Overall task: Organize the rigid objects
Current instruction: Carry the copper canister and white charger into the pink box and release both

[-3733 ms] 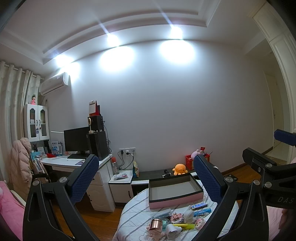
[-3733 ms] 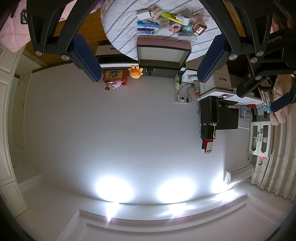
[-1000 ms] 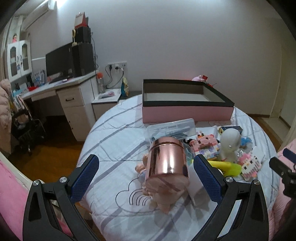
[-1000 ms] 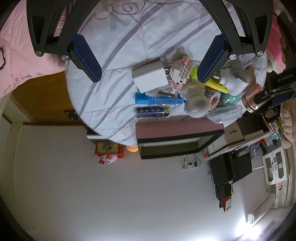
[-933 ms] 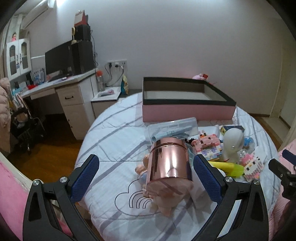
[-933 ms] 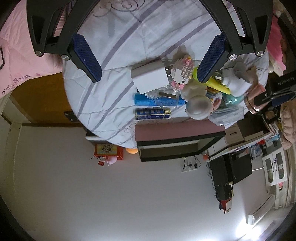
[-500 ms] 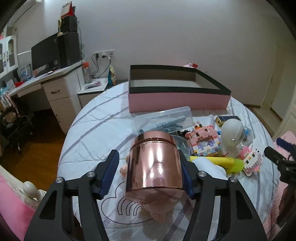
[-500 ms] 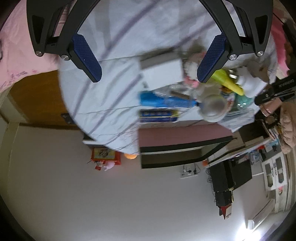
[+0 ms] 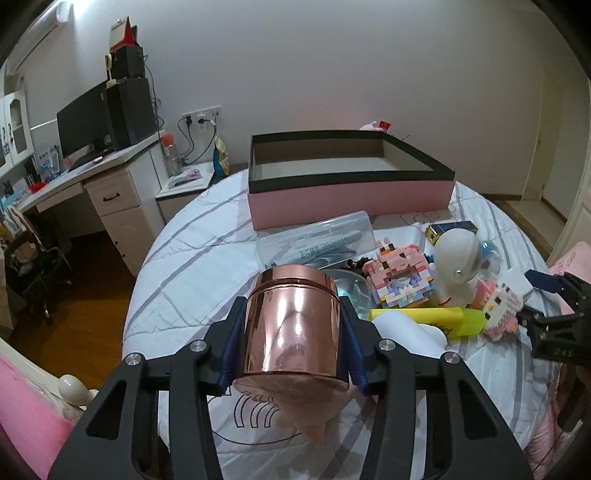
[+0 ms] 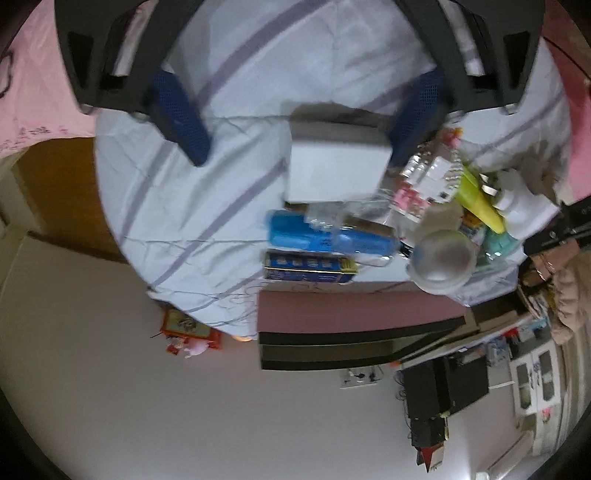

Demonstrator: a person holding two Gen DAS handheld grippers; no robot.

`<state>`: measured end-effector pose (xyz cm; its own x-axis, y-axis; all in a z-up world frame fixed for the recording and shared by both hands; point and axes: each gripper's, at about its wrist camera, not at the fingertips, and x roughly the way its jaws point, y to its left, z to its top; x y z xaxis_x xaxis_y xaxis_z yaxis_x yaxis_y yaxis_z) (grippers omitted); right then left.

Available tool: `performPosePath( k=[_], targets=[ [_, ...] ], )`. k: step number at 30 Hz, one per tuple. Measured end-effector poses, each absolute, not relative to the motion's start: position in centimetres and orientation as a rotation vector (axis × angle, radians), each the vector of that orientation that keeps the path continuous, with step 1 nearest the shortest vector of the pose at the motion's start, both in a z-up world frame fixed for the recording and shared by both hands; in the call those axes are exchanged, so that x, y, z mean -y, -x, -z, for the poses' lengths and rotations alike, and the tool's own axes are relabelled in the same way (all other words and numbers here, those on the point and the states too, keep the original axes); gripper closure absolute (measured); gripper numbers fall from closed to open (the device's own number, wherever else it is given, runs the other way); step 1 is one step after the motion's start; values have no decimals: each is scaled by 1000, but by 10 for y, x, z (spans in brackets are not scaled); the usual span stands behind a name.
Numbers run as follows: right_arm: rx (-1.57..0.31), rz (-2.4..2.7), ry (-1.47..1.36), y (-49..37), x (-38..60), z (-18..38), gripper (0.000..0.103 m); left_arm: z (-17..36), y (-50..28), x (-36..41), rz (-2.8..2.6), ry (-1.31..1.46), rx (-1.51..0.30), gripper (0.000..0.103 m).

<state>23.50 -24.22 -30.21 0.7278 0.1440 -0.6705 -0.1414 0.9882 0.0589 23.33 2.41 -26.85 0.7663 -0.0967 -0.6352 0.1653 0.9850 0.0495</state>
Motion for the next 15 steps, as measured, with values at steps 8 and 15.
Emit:
performPosePath(
  k=[8, 15],
  targets=[
    [-740, -185, 0, -236, 236, 301, 43, 266, -231, -22, 128, -114, -682, 55],
    [-689, -142, -17, -227, 244, 285, 44, 248, -227, -26, 142, -92, -646, 55]
  ],
)
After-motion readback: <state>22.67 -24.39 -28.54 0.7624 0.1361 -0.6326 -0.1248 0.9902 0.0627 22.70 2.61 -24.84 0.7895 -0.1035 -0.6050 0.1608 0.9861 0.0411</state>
